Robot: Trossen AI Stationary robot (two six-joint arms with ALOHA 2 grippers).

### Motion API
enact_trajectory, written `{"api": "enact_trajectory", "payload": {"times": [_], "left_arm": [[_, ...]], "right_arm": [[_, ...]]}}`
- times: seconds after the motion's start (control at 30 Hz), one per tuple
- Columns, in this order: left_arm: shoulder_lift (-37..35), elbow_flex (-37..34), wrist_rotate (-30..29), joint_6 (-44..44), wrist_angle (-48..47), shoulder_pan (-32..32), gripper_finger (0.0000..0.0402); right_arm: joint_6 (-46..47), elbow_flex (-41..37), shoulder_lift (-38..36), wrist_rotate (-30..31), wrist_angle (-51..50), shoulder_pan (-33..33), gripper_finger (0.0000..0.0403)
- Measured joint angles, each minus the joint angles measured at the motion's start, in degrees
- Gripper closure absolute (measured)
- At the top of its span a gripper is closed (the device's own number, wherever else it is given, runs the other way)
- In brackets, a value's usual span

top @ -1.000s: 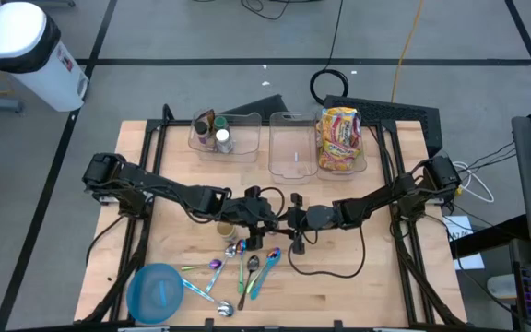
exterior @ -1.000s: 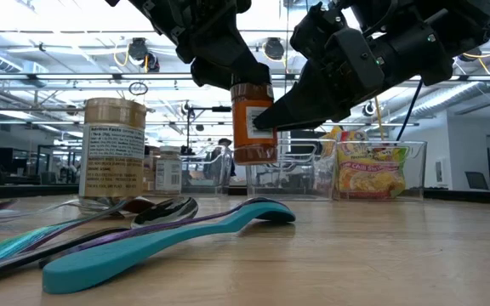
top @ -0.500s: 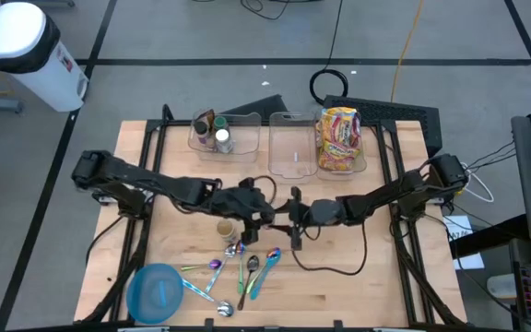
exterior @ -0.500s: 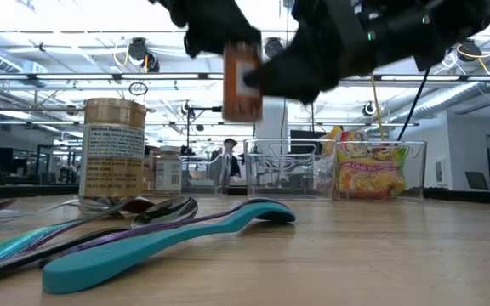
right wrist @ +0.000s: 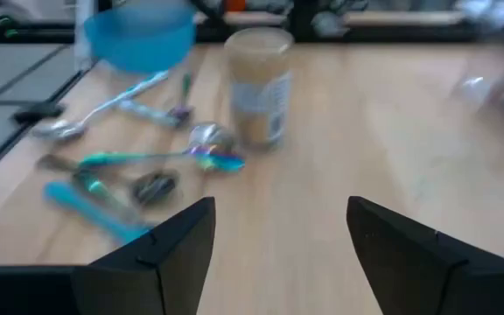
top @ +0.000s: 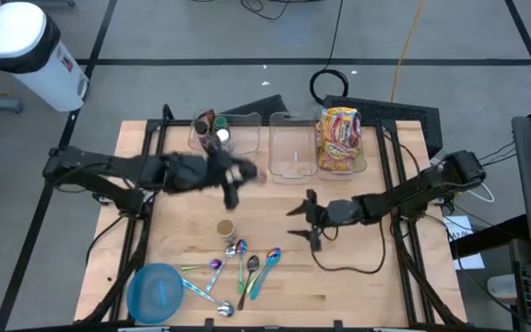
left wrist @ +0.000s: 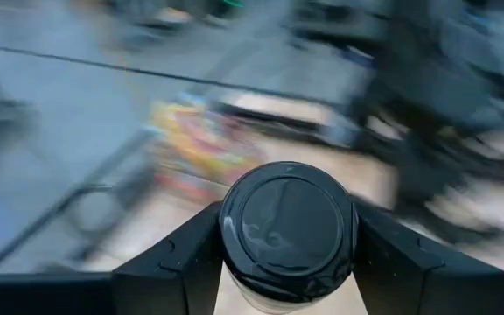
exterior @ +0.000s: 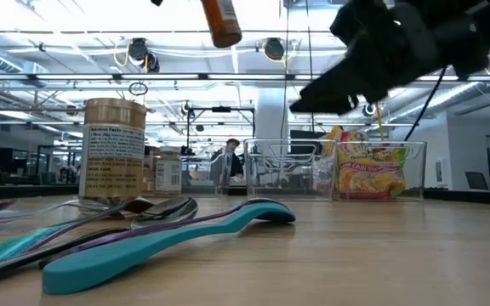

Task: Pick & Place Food Item
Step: Put the orange seasoning bottle into the left transparent bin

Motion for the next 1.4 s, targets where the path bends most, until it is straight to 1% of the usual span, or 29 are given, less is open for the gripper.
{"api": "enact_trajectory", "payload": {"times": [0.13, 0.2, 0.27, 0.33, 0.43, 0.53, 0.6, 0.83, 1.0, 1.2, 1.4], "left_arm": [[-0.65, -0.04, -8.22, -2.07, -0.24, 5.67, 0.0193], [-0.65, -0.13, -9.16, -2.93, -0.6, 9.77, 0.0192], [-0.67, -0.13, -8.67, -3.78, -0.08, 15.21, 0.0192], [0.18, -0.13, -5.57, -5.26, 0.09, 20.46, 0.0192], [1.84, -0.24, 1.65, -6.76, -0.66, 27.83, 0.0191], [5.29, -0.13, 6.33, -8.25, 0.0, 33.48, 0.0191], [8.12, -0.26, 7.96, -8.72, -1.01, 36.02, 0.0191], [18.74, -0.26, 8.59, -9.56, 1.32, 41.42, 0.0191], [25.0, -0.26, 8.51, -11.11, 3.0, 43.14, 0.019], [29.18, -0.26, 8.42, -11.57, 5.89, 43.12, 0.019], [29.97, -0.27, 7.54, -12.15, 5.67, 43.12, 0.019]], "right_arm": [[1.32, -2.32, -0.85, 0.71, 8.09, -0.18, 0.0154], [1.35, -3.28, -0.66, 0.64, 8.53, -0.14, 0.0155], [1.31, -3.34, -0.48, 0.51, 9.0, -0.09, 0.0155], [1.32, -3.2, -0.8, 0.67, 10.25, -0.14, 0.0155], [1.18, -3.16, -0.62, 0.76, 10.48, -0.17, 0.0156], [1.41, -3.18, -0.68, 0.7, 10.63, -0.63, 0.0156], [1.72, -3.18, -0.67, 0.84, 10.61, -1.06, 0.0156], [3.17, -3.13, -0.65, 0.87, 10.0, -1.88, 0.0156], [3.23, -3.14, -0.67, 0.86, 10.07, -1.93, 0.0156], [2.74, -3.13, -0.67, 0.86, 9.64, -2.06, 0.0156], [1.68, -3.13, -0.67, 0.86, 9.45, -2.17, 0.0156]]}}
